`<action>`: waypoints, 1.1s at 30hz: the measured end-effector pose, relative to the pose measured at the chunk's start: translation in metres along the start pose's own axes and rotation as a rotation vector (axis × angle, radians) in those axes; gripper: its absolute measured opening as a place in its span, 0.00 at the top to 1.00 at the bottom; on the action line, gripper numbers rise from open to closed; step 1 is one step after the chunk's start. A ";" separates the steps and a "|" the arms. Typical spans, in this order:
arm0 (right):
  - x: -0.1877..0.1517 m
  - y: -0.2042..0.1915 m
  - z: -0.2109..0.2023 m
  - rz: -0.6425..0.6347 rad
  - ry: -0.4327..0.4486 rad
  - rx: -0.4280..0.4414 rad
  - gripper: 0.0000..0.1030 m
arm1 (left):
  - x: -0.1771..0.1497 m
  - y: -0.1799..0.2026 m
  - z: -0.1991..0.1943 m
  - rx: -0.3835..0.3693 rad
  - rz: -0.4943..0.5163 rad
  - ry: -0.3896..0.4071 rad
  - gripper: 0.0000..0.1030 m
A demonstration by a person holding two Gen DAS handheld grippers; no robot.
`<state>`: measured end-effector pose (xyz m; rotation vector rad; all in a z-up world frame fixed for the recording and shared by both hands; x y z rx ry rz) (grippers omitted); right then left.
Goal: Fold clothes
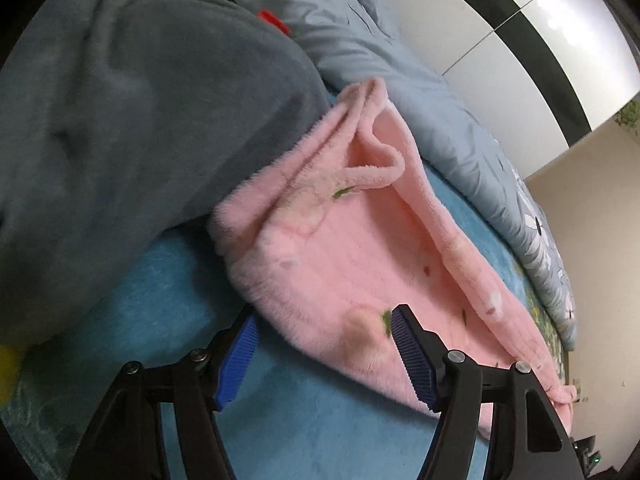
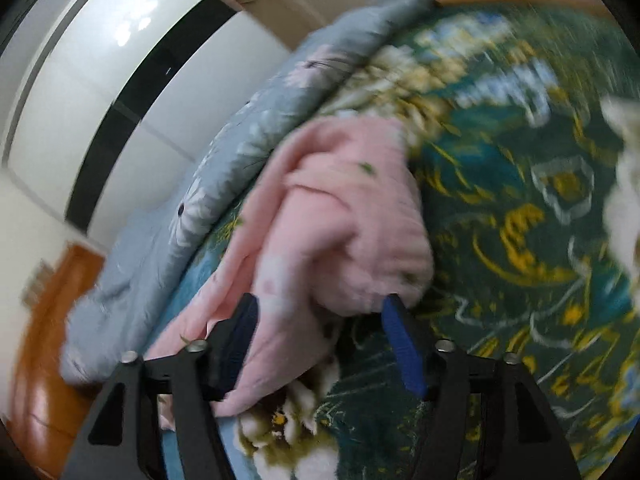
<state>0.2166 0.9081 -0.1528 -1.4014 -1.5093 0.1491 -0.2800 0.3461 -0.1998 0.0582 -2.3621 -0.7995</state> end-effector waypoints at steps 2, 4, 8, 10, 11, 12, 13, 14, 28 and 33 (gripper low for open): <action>-0.002 0.006 0.009 0.087 0.004 0.031 0.26 | 0.001 -0.001 0.007 -0.002 -0.029 0.003 0.31; -0.005 0.004 0.017 0.130 0.001 0.046 0.24 | 0.002 -0.002 0.015 -0.005 -0.059 0.006 0.32; -0.012 -0.004 0.030 0.182 -0.011 0.056 0.24 | 0.006 0.000 0.021 0.000 -0.081 0.016 0.33; -0.016 -0.008 0.037 0.207 -0.016 0.060 0.24 | 0.008 0.002 0.024 0.006 -0.075 0.019 0.34; -0.017 -0.010 0.040 0.220 -0.019 0.063 0.24 | 0.008 0.002 0.025 0.014 -0.076 0.023 0.35; -0.019 -0.012 0.043 0.233 -0.022 0.065 0.24 | 0.008 0.003 0.026 0.022 -0.078 0.027 0.42; -0.021 -0.014 0.047 0.246 -0.025 0.068 0.24 | 0.009 0.003 0.027 0.030 -0.079 0.031 0.53; -0.022 -0.015 0.050 0.254 -0.025 0.061 0.27 | 0.009 0.001 0.029 0.043 -0.087 0.033 0.58; 0.045 -0.052 -0.013 0.033 0.048 0.139 0.84 | 0.032 0.063 -0.070 -0.173 -0.069 0.115 0.87; 0.034 -0.005 -0.062 -0.061 0.011 0.134 0.84 | -0.005 0.031 -0.137 -0.215 0.020 0.101 0.87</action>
Point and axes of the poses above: each gripper's, at about its wrist camera, not at the fingertips, and z roughly the way its jaws point, y to its right, x to its top, the point moved 9 cm from there along z, roughly the way its jaws point, and after that the axes turned 15 degrees about y, right-handed, at the moved point
